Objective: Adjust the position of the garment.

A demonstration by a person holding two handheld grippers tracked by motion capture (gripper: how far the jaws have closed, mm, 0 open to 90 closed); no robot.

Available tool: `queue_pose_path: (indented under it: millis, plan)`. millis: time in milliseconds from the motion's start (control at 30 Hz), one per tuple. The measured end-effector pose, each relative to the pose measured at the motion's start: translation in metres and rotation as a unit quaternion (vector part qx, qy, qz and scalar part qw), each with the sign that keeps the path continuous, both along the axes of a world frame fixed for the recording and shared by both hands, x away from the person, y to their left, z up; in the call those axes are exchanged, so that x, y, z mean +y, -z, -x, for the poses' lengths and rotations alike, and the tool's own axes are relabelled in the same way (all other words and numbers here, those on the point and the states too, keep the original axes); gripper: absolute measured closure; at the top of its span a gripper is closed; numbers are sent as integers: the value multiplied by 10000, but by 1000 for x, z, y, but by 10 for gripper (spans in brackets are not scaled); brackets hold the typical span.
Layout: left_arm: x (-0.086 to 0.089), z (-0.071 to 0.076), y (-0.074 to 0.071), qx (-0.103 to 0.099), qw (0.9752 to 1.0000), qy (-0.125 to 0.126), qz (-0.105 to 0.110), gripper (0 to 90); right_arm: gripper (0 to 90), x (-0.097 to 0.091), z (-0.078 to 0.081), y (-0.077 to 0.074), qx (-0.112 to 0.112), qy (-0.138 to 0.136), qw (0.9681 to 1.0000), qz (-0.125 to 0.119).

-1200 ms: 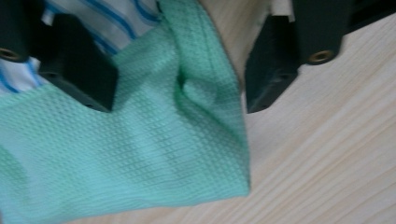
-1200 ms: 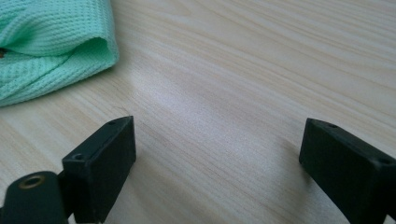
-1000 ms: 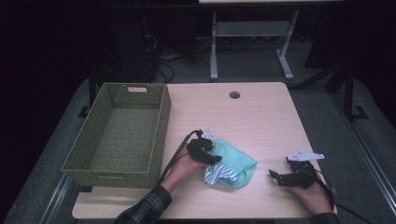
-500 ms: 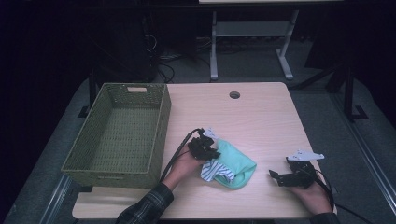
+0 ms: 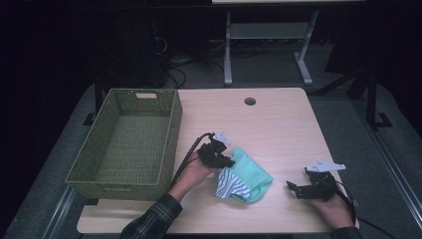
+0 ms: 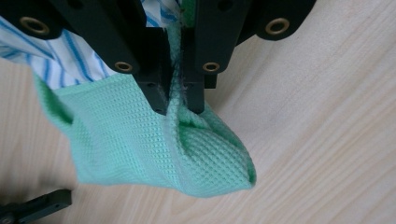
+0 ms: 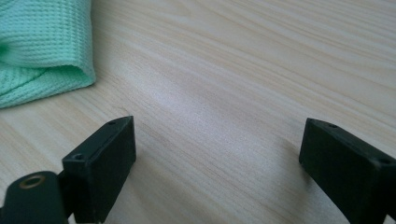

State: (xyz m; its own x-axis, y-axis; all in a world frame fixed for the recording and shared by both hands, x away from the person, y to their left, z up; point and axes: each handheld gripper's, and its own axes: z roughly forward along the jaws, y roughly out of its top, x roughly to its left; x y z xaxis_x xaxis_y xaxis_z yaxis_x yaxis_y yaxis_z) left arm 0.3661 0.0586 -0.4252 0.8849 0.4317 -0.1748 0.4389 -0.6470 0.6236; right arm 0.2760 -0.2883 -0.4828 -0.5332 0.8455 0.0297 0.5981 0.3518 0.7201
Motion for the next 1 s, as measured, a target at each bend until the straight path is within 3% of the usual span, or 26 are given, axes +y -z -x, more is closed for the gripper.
queue_pose_path:
  millis: [233, 433, 1000]
  plan:
    - [7, 2, -31, -84, 9995, -43, 310, 837, 103, 0, 0, 0, -1, -2, 10000, 1]
    - [16, 3, -53, -255, 9988, -46, 412, 838, 103, 0, 0, 0, -1, -2, 10000, 3]
    - [41, 3, -90, -385, 9972, -121, 637, 838, 103, 0, 0, 0, -11, -4, 10000, 6]
